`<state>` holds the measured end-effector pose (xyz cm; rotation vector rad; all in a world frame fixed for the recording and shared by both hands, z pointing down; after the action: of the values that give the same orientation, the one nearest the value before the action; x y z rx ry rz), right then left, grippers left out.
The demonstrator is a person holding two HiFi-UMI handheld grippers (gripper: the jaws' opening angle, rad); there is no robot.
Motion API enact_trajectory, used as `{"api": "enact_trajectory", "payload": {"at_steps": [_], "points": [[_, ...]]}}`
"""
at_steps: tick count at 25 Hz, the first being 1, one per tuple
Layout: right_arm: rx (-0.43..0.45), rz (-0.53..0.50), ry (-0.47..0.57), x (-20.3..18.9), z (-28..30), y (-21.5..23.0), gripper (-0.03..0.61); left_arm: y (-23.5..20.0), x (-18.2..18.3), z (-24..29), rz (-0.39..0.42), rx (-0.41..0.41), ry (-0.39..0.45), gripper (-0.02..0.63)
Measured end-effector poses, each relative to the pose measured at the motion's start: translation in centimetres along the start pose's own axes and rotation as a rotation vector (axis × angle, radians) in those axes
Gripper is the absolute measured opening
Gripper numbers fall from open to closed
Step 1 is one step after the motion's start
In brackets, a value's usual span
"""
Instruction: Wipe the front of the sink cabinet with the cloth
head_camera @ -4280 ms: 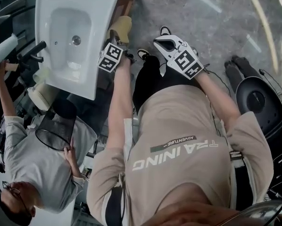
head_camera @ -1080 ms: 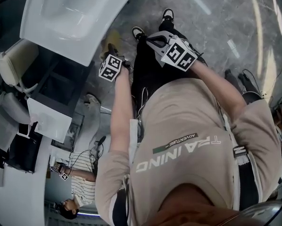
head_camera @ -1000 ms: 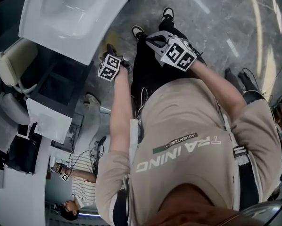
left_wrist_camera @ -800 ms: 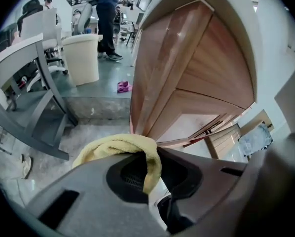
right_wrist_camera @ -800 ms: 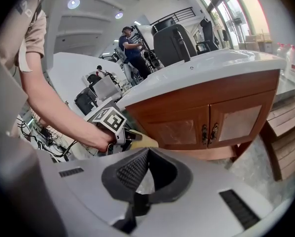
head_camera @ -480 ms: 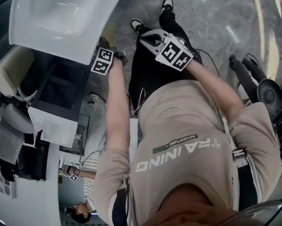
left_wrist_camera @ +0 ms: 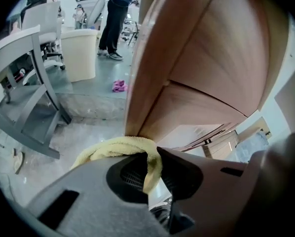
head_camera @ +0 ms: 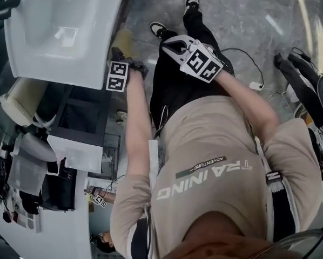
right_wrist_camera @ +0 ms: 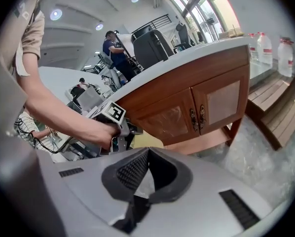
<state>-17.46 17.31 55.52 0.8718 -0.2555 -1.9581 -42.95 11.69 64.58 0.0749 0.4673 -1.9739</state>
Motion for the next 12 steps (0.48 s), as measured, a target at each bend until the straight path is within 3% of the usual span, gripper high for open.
{"api": "enact_trajectory", "payload": {"at_steps": [4,9,12], "points": [[-0.009,0.014,0.006,-1.0,-1.0,2.0,0.012,2.6,0.3,0.6,0.049,-0.017,0.012,0.043],[-0.011,0.063,0.037,-2.1,-2.0,4.2,0.012,5.4,0.8,2.1,-0.008,-0.012,0.039,0.043],[-0.001,0.081,0.042,-2.6,-2.5,5.5,0.012,7.7,1.1,3.4,0.013,-0.017,0.041,0.043]]}}
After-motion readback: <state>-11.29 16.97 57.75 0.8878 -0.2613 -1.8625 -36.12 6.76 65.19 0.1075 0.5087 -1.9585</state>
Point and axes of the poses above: the fingertips, and each gripper's own axes: z forward along the fingers, y to its right, x out of its top, the point moved 7 cm from there along -z, backward along the fingers, and after that the axes turned 11 degrees about -y, right-handed, at the moved point
